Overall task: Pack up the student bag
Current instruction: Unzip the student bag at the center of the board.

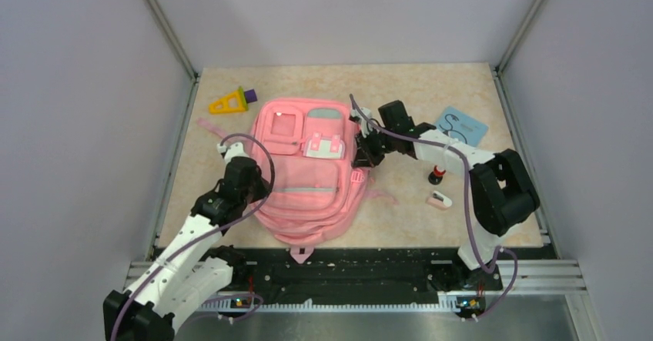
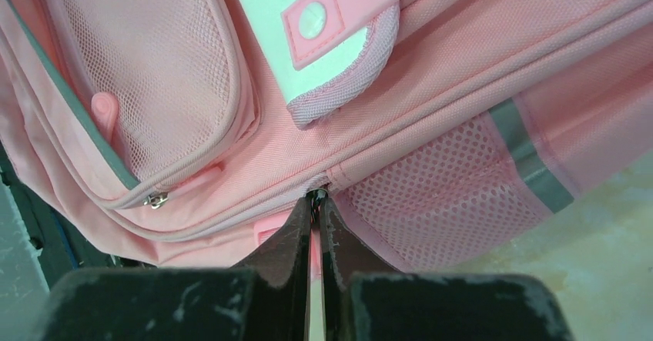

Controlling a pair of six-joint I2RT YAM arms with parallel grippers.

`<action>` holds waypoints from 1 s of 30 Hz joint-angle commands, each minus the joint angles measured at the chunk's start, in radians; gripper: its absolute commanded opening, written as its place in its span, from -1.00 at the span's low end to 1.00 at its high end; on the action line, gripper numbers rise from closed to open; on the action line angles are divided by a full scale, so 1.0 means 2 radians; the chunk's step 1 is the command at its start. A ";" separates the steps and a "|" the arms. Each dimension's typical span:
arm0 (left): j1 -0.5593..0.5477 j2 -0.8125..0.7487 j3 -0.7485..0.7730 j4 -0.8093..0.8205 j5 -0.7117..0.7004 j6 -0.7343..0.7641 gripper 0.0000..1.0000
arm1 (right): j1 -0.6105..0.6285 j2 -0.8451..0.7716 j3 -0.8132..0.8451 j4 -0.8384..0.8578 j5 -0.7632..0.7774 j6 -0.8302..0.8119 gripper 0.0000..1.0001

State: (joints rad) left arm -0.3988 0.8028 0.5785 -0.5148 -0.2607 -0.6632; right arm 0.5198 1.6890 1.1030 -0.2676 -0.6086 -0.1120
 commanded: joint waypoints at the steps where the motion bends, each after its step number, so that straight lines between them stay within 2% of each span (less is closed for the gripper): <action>1: -0.001 -0.035 0.016 0.020 0.011 -0.025 -1.00 | 0.000 -0.014 0.070 -0.068 0.046 -0.005 -1.00; 6: -0.001 -0.049 0.018 0.028 0.004 -0.034 -1.00 | 0.003 0.000 0.113 -0.157 0.096 0.024 -1.00; 10: -0.001 -0.057 0.019 0.033 -0.008 -0.031 -1.00 | 0.052 -0.038 0.104 -0.162 0.236 0.002 -1.00; 12: -0.001 -0.055 0.019 0.035 -0.006 -0.028 -1.00 | 0.076 -0.051 0.106 -0.162 0.266 -0.014 -1.00; 14: -0.001 -0.051 0.020 0.038 -0.002 -0.028 -1.00 | 0.089 -0.058 0.114 -0.161 0.270 -0.017 -1.00; 20: -0.001 -0.059 0.007 0.056 -0.002 -0.046 -1.00 | 0.091 -0.037 0.137 -0.207 0.276 0.049 -1.00; 23: -0.001 -0.066 0.000 0.065 -0.005 -0.057 -1.00 | 0.091 -0.041 0.096 -0.198 0.247 0.100 -1.00; 30: -0.001 -0.087 -0.016 0.066 -0.021 -0.078 -1.00 | 0.108 -0.103 -0.026 -0.119 0.174 0.174 -1.00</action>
State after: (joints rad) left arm -0.4046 0.6708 0.5491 -0.5228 -0.2398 -0.7582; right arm 0.7074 1.5948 1.1450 -0.5209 -0.1768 0.1192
